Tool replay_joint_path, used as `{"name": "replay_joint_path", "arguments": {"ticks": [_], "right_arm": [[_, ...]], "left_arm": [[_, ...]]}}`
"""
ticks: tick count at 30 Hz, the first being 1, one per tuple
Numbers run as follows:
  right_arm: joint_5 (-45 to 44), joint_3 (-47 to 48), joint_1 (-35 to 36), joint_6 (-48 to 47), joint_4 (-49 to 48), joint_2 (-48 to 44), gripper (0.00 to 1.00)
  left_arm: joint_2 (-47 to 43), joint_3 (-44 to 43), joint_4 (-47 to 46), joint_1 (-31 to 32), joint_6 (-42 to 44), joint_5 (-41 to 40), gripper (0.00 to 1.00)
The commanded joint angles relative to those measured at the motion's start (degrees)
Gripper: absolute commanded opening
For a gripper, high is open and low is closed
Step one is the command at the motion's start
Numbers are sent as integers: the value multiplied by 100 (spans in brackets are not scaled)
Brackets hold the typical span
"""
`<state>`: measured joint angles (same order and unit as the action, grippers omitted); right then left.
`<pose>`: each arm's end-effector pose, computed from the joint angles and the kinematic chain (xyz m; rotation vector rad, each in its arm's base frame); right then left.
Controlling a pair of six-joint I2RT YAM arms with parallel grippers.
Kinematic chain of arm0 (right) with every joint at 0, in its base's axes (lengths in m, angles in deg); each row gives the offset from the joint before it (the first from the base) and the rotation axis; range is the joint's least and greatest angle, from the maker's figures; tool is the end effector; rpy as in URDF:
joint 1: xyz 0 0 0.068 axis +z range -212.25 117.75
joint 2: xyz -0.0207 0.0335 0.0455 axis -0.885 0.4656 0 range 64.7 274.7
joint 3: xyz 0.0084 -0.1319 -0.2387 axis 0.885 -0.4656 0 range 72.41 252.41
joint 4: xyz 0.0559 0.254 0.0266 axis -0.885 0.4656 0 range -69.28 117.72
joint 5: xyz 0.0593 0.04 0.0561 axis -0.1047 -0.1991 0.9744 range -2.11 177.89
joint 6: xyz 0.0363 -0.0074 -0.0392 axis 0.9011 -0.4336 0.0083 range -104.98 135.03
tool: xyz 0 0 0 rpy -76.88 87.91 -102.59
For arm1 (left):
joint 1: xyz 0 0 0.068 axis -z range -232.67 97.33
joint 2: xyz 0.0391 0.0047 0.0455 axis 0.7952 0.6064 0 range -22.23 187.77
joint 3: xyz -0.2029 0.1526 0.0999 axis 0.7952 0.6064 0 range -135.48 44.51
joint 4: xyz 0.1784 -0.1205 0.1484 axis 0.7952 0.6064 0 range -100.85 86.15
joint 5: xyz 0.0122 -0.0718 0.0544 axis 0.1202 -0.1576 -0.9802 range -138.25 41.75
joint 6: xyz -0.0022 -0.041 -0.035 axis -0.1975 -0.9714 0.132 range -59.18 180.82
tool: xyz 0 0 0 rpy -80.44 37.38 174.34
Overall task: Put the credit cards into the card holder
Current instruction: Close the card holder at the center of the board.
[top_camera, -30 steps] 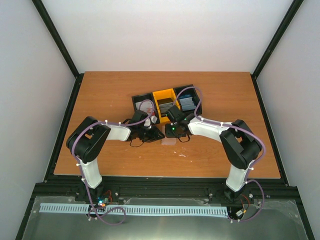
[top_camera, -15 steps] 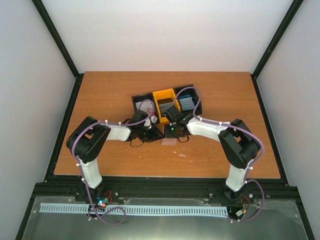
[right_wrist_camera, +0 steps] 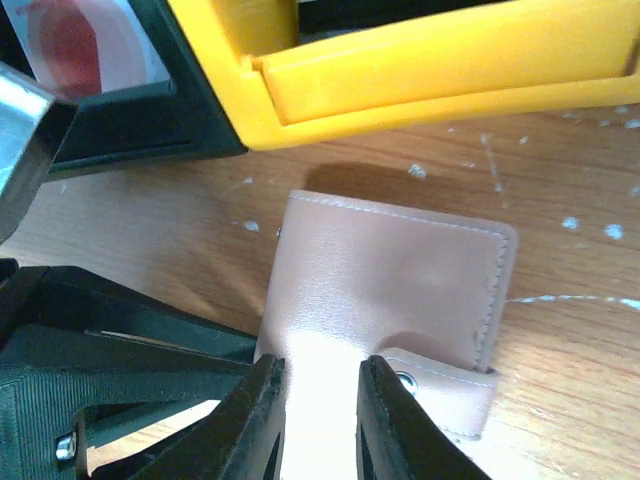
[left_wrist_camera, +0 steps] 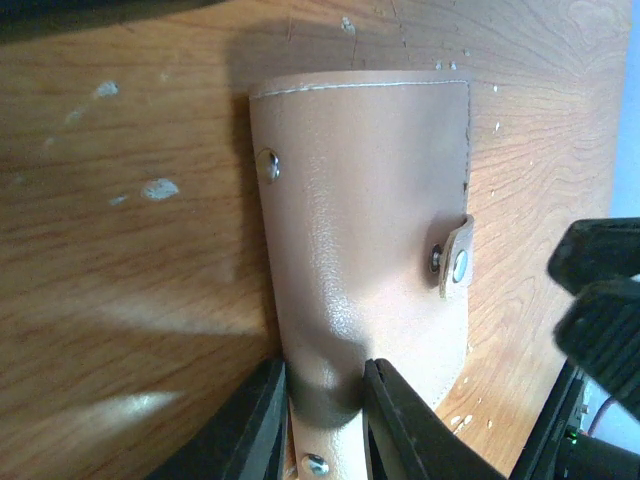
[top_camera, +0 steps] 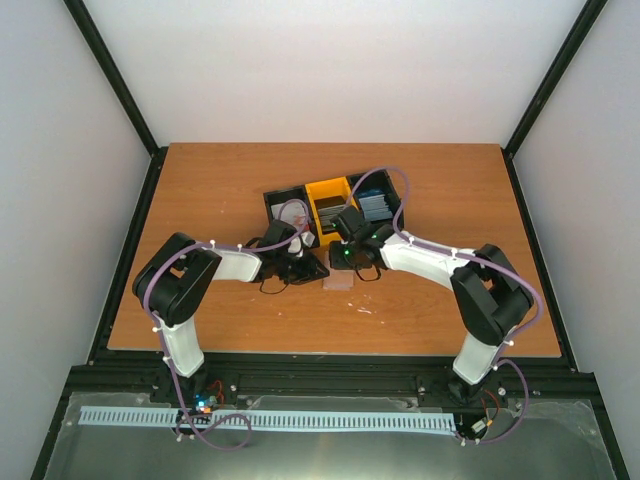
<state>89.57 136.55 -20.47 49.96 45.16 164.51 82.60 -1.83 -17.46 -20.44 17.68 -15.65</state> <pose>0.2630 0.2363 0.1845 -0.1723 2.7048 0.4798 0.2698 -0.1927 0.1094 0.0152 2.7177 -1.1970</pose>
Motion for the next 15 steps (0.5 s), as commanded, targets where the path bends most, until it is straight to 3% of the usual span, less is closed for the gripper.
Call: {"name": "replay_joint_path", "arguments": {"ticks": [1,15], "right_arm": [[-493,51,6,107,336,-171,21],[-744,346,160,57,755,323,14]], "left_arm": [[344,203,832,20,131,-752,24],[345,225,811,20,121,-740,24]]}}
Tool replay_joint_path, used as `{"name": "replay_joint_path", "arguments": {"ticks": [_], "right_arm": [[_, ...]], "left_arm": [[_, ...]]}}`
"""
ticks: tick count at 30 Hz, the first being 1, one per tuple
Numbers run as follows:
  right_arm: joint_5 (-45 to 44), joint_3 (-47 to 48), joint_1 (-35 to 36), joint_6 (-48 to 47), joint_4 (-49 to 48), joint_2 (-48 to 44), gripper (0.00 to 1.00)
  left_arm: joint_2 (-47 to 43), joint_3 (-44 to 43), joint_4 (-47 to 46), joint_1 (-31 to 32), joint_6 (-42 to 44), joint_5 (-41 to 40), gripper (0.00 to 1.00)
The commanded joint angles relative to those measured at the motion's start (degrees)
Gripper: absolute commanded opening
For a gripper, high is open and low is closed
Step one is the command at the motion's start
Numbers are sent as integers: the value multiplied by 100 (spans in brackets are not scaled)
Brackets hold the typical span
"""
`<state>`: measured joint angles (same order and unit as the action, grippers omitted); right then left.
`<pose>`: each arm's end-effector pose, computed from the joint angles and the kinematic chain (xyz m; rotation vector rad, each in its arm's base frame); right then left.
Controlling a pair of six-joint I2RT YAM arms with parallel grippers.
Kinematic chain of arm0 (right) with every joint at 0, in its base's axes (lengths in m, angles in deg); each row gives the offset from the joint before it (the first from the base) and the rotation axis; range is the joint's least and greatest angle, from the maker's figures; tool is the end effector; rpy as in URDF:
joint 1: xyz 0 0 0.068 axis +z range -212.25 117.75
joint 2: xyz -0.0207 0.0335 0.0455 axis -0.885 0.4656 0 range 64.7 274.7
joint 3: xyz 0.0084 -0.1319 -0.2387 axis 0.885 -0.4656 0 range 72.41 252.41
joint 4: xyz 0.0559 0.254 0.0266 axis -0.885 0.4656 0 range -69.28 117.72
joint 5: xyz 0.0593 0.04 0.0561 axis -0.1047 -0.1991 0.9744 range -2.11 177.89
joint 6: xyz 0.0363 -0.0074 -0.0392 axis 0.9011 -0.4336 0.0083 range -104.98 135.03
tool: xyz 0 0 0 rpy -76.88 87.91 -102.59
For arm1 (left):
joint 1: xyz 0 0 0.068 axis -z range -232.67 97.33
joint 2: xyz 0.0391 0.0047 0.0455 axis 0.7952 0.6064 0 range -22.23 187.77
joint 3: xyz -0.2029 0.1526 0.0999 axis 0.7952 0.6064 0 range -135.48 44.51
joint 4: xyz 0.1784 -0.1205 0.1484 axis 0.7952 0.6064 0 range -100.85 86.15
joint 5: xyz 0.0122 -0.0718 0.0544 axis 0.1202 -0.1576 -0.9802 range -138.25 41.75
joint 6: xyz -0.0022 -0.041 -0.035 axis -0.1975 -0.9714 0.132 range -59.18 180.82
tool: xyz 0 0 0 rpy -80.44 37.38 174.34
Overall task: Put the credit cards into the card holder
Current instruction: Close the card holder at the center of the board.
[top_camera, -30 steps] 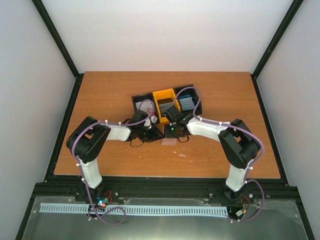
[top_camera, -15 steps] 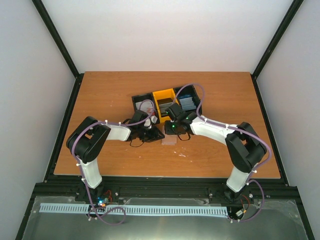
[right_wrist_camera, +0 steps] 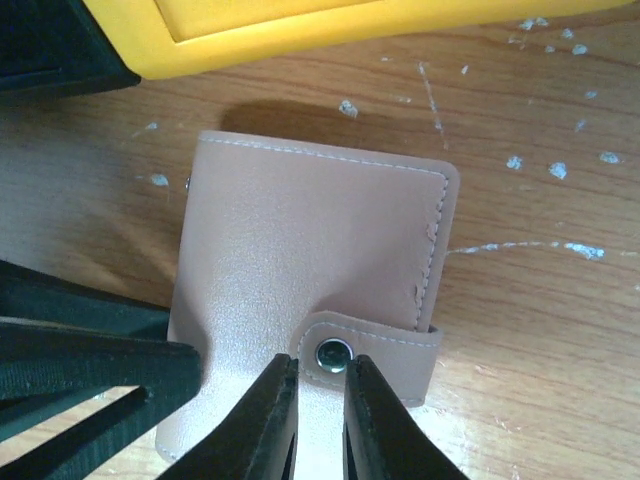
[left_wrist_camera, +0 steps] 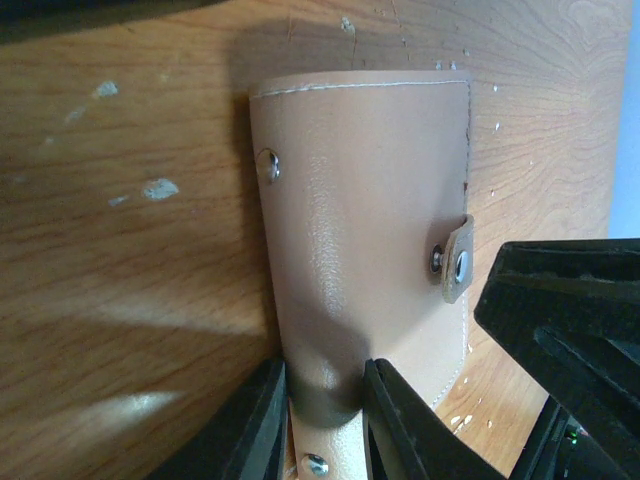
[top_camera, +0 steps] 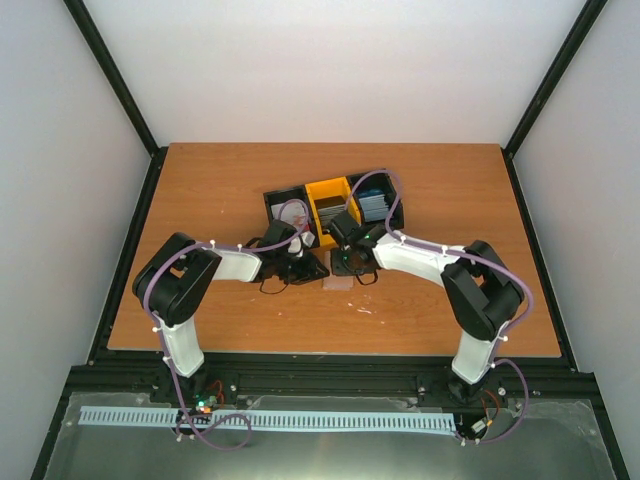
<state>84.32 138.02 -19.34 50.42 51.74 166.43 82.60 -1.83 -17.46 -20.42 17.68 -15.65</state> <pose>0.2575 0.2363 0.1751 -0.1647 2.7745 0.2873 0.2697 -0.1928 0.1094 0.0157 2.7178 -1.1971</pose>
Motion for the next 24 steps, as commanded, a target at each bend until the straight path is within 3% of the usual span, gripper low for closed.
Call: {"name": "replay_joint_path", "arguments": {"ticks": [1,24], "right_arm": [[-237,213,42,7,97,142,14],[-164,215,41,97,109,558,6]], "left_arm": [[344,227,811,18,122,-745,24],[345,233,789,18,106,-712,24]]}}
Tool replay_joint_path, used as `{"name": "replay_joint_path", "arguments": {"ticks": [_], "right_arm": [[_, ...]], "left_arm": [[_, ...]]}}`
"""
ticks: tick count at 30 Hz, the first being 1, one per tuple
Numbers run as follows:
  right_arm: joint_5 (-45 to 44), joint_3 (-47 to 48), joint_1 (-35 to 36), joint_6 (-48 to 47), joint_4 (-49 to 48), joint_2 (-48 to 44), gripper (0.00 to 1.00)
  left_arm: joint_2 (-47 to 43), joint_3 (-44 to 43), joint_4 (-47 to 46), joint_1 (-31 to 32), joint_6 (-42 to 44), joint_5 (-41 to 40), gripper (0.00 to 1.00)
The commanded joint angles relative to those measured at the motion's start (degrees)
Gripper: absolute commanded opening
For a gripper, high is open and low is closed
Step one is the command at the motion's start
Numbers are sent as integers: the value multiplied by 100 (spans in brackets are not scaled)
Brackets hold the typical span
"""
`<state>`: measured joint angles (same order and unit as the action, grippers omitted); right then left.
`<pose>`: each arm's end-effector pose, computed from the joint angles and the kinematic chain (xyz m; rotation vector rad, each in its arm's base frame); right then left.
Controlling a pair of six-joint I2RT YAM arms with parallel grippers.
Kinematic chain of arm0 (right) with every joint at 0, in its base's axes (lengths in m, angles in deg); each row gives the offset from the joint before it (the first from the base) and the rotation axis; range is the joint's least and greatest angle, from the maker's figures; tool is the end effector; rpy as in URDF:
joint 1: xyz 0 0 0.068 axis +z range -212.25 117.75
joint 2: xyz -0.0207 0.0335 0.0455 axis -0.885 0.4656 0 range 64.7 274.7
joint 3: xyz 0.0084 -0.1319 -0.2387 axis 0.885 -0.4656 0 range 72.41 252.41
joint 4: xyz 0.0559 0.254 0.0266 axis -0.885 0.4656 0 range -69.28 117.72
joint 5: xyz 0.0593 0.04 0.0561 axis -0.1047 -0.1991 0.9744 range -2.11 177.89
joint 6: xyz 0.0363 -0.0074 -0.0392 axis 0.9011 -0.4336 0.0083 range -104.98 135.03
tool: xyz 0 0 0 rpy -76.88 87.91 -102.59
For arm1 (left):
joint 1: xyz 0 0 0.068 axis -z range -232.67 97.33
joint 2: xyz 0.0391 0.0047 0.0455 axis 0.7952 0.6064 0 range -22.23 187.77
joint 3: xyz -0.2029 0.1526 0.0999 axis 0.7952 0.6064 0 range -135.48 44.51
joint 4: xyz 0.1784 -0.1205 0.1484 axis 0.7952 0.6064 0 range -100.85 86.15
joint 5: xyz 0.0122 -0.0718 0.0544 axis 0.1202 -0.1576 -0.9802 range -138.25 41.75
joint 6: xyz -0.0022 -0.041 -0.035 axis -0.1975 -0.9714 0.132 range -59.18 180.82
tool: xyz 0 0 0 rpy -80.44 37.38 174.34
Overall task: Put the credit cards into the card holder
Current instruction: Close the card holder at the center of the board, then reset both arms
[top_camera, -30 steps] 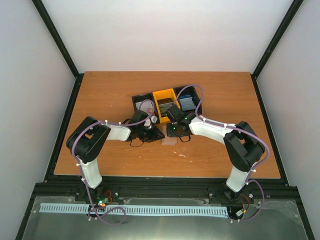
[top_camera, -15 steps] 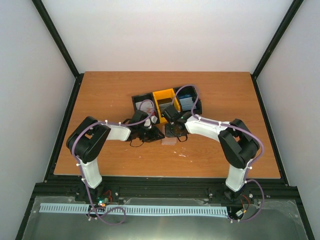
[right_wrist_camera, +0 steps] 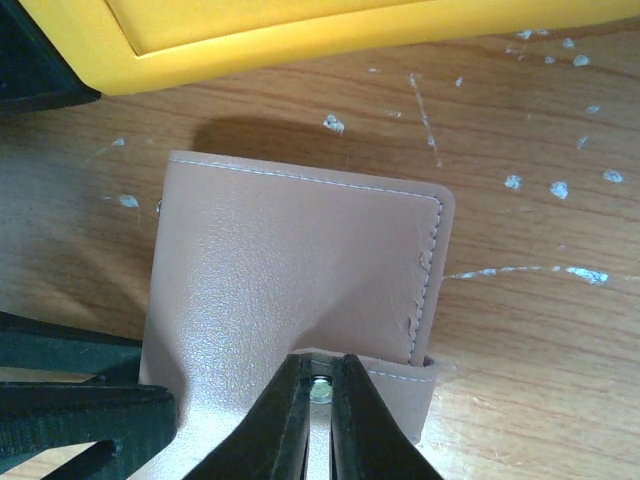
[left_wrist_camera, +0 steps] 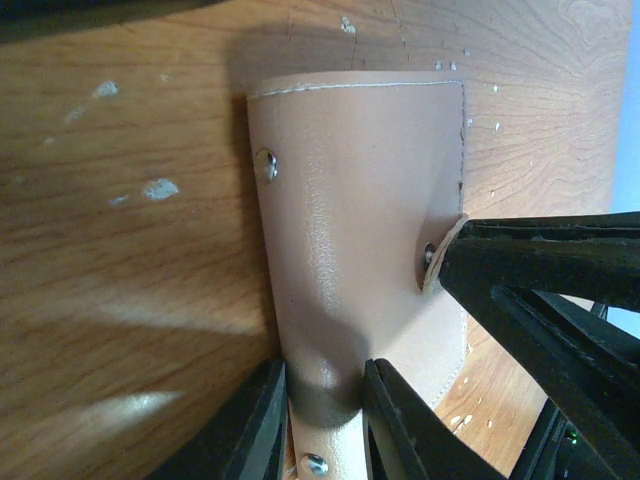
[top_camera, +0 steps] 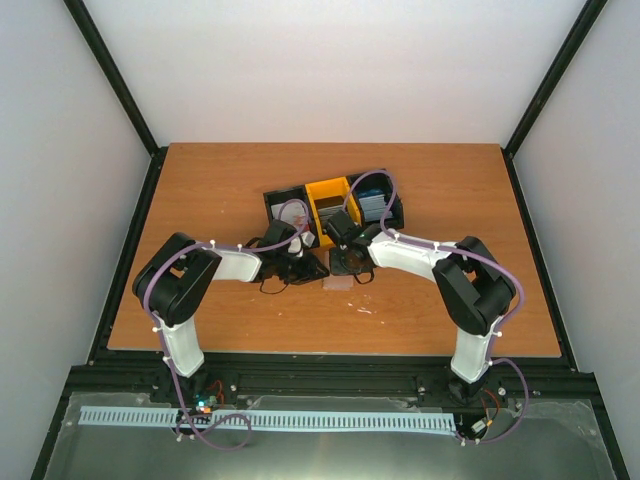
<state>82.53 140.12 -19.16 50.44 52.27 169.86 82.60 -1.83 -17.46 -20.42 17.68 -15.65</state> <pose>0.2646 0.2429 0.1648 -0.1626 2.7860 0.2258 0.2697 -0.1928 0.1094 0.0157 2.7178 -1.1971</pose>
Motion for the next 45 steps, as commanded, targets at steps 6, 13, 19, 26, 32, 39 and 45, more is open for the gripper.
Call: {"name": "replay_joint_path", "arguments": {"ticks": [6,13,19,26,32,39,45], "right_arm": [[40,68,24,133,238,356,6],[150,177,6,208,476,578,6],[274,230,-16,217,494,733,6],[99,476,-11,71,211,-105,9],[-434,466,6,166,122,-1378,20],[-1043,-1499,47,1093,230,-3446,32],[-1759,-2219,141,1465,1284,-5250,47]], "left_arm": [[344,246,793,18,104,-729,24],[345,261,784,18,93,-736,24],[320,262,797,18,86,-750,24],[-163,262,846,18,134,-834,25],[-1757,331,1115,18,276,-1442,37],[-4111,894,1790,18,509,-2517,63],[-5993,1305,2130,2,682,-2970,90]]}}
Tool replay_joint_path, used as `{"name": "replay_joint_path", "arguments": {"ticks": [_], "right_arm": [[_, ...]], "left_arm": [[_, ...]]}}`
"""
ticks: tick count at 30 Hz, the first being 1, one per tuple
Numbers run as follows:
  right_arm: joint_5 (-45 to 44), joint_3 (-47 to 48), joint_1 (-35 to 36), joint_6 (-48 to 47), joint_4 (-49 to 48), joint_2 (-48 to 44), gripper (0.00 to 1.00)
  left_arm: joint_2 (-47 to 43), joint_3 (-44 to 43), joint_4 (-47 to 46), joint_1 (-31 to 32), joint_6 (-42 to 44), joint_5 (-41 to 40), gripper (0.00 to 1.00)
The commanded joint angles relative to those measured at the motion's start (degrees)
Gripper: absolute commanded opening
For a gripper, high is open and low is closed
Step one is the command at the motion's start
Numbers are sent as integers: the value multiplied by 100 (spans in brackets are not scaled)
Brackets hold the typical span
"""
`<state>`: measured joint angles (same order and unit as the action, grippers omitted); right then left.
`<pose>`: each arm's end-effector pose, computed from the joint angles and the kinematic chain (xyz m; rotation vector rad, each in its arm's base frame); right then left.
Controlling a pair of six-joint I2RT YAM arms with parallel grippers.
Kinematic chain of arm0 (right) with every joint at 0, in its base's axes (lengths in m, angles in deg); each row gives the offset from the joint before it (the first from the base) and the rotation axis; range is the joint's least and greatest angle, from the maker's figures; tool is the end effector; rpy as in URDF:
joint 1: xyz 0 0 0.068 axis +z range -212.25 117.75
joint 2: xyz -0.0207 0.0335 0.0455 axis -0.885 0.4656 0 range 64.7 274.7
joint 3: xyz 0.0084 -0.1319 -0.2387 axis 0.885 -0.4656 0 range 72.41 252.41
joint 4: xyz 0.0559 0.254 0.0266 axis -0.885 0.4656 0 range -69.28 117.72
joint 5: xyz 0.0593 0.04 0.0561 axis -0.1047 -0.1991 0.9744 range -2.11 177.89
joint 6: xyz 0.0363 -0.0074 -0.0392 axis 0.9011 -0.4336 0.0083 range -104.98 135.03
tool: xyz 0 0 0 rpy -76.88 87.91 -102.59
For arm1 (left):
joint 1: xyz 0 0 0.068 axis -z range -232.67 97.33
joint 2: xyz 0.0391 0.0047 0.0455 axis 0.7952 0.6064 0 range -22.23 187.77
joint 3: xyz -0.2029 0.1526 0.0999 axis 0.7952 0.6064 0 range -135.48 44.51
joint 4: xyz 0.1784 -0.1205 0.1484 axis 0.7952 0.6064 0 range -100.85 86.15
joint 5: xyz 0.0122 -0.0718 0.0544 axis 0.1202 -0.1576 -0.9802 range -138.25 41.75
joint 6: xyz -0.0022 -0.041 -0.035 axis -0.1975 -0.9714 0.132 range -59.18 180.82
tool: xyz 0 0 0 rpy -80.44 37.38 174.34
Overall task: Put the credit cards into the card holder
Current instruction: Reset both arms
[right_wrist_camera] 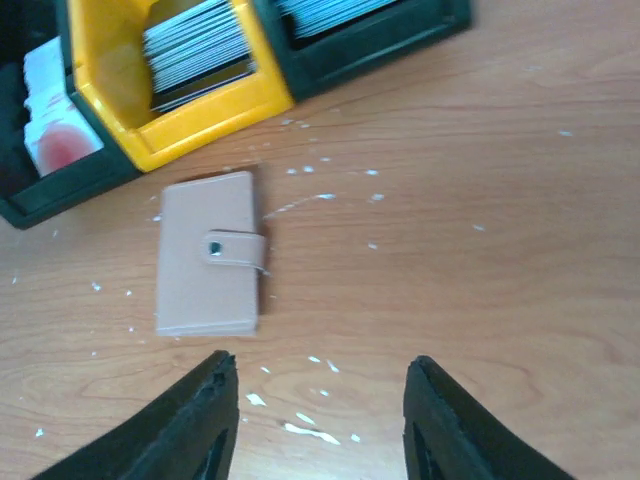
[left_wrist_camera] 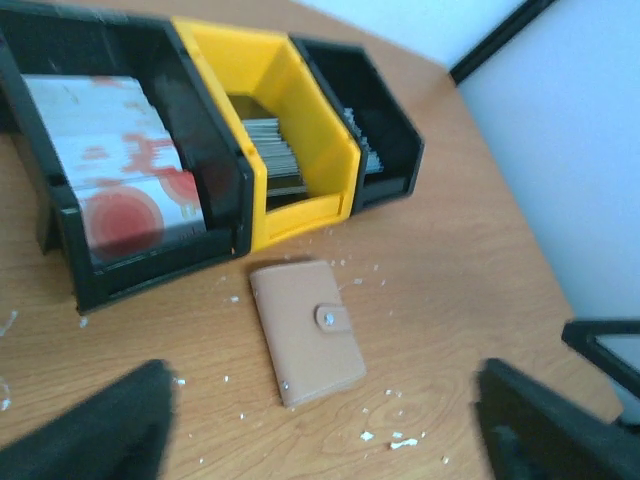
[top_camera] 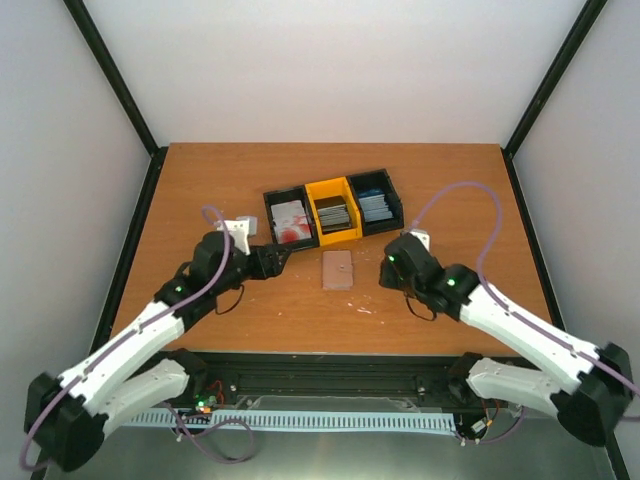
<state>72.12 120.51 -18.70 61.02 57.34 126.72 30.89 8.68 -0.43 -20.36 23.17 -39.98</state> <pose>0.1640 0.1426 0.2623 0.1733 2.4376 0.3763 0.1748 -0.1166 0.2584 -0.0061 2.1744 -0.8813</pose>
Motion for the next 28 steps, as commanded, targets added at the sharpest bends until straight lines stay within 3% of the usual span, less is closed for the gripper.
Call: {"name": "replay_joint_path", "arguments": {"ticks": [1,8,15,21,28], "right_arm": [[-825,-313,107,415,951,-1273,49],[-1271,83,111,-92,1834,-3328,76],[-1429,647,110,-750,2117,-3753,91],[-1049,770,110,-1367,1880,-3724,95],[-1201,780,110,-1495,1897,-3653,97]], "left_arm": [[-1066,256,457,-8,100,-561,98],[-2201,-812,1470,1,28,-1129,100],[-2921,-1304,1638,2,873,-1532,100],[-2993,-1556,2030,3,903,-2022,100],[-3079,-1384,1925,3,807,-1853,100]]}}
